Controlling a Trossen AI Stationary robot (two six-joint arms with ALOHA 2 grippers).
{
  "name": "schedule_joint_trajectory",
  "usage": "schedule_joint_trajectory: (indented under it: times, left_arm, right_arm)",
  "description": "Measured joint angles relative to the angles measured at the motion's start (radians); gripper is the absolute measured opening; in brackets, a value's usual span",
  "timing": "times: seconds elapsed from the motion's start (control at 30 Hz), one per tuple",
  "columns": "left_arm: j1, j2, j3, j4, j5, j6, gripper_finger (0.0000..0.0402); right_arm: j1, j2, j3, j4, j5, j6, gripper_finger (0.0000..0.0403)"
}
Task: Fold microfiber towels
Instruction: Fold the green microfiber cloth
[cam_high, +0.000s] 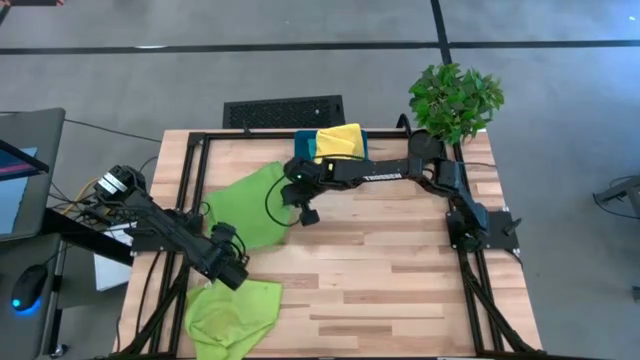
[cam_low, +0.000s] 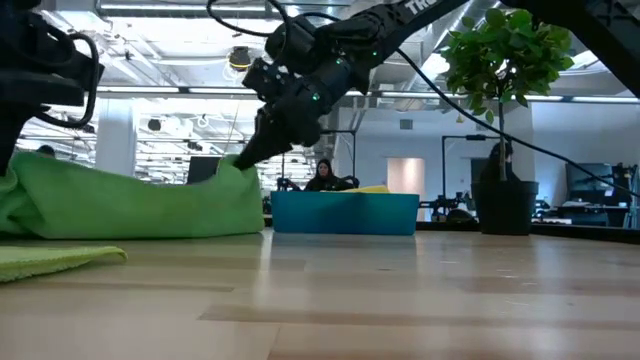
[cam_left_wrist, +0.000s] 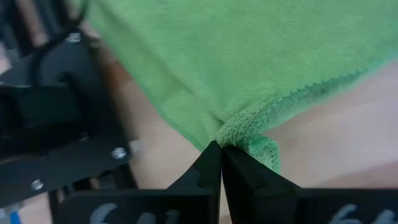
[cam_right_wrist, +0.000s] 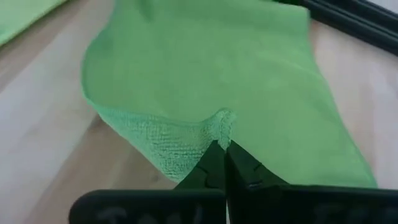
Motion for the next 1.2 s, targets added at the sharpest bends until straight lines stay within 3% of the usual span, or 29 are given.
schedule_joint_trajectory:
  times: [0.13, 0.23, 0.43, 0.6, 0.93, 1.07, 1.2]
  left_arm:
    - [0.009, 0.0, 0.0, -0.022, -0.011, -0.026, 0.0]
    - [0.031, 0.0, 0.0, 0.028, -0.018, 0.055, 0.0]
    - [0.075, 0.0, 0.0, 0.261, -0.071, 0.283, 0.0]
    - [0.08, 0.009, 0.0, 0.432, -0.065, 0.37, 0.0]
    - [0.04, 0.227, 0.024, 0.677, 0.193, 0.412, 0.0]
    - [0.01, 0.257, 0.084, 0.633, 0.16, 0.415, 0.0]
    - [-0.014, 0.255, 0.172, 0.462, 0.103, 0.399, 0.0]
  right_arm:
    - [-0.015, 0.0, 0.0, 0.006, 0.031, 0.028, 0.0009]
    - [-0.017, 0.0, 0.0, -0.045, 0.029, 0.031, 0.0009]
    - [0.012, 0.0, -0.002, -0.192, 0.024, 0.016, 0.0006]
    - [0.058, -0.009, -0.003, -0.29, 0.022, -0.007, 0.0005]
    - [0.132, -0.046, -0.003, -0.47, 0.028, -0.002, 0.0007]
    - [0.154, -0.062, -0.002, -0.498, 0.071, 0.006, 0.0007]
    - [0.172, -0.088, -0.003, -0.498, 0.155, 0.021, 0.0008]
